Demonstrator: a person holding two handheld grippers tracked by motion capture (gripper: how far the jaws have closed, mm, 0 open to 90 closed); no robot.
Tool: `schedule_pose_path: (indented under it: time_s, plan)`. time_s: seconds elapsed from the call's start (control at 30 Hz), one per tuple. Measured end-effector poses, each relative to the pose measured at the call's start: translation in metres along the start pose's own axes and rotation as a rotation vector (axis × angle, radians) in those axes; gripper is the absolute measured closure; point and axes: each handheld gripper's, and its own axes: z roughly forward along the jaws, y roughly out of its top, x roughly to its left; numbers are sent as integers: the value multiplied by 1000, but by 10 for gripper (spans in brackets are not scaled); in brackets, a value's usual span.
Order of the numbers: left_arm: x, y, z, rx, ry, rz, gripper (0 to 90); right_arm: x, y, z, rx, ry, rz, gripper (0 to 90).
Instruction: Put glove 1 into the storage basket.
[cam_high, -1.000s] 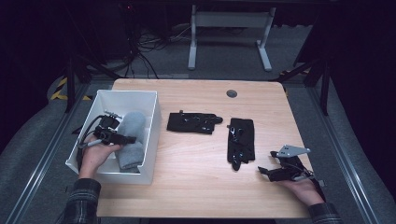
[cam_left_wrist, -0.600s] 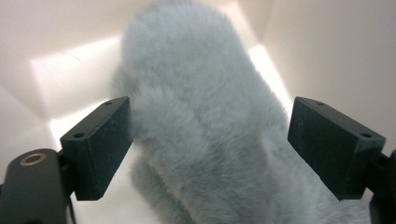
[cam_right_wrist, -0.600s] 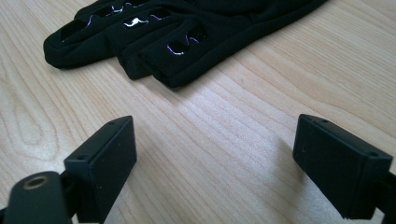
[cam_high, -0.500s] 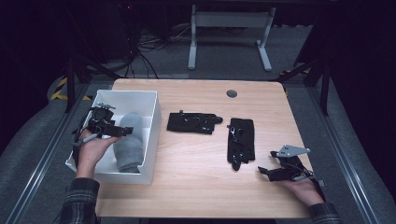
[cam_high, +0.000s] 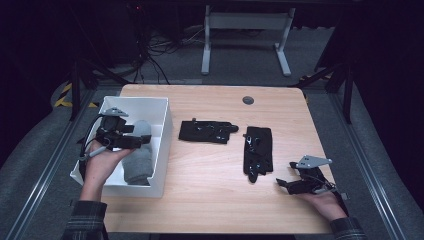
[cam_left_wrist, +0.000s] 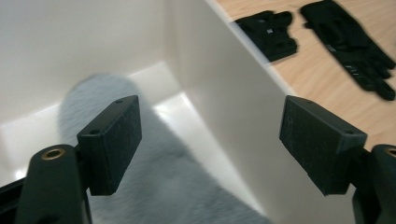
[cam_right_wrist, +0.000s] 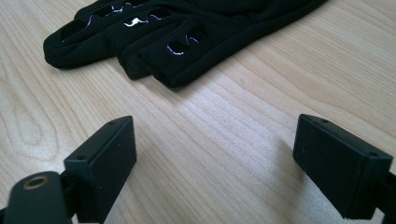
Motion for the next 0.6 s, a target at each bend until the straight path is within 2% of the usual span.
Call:
schedule_pose_path:
  time_s: [0.03,0.07,0.2,0.33,0.37,0.4,0.5,0.6]
  plan:
    - [-7,2,0,-1,-10,18,214,0,0,0,0,0,0,135]
    - [-7,2,0,-1,-10,18,210,0,0,0,0,0,0,135]
    - [-28,6,2,-10,-49,52,210,0,0,0,0,0,0,135]
    - [-49,10,9,-11,-80,81,208,0,0,0,0,0,0,135]
    - [-59,11,13,-10,-94,98,207,0,0,0,0,-1,0,135]
    - [-59,11,13,-10,-94,98,206,0,0,0,0,-1,0,135]
    - [-79,15,21,6,-116,127,201,0,0,0,1,-1,0,135]
    - [-93,17,29,9,-131,139,198,0,0,0,1,0,0,133]
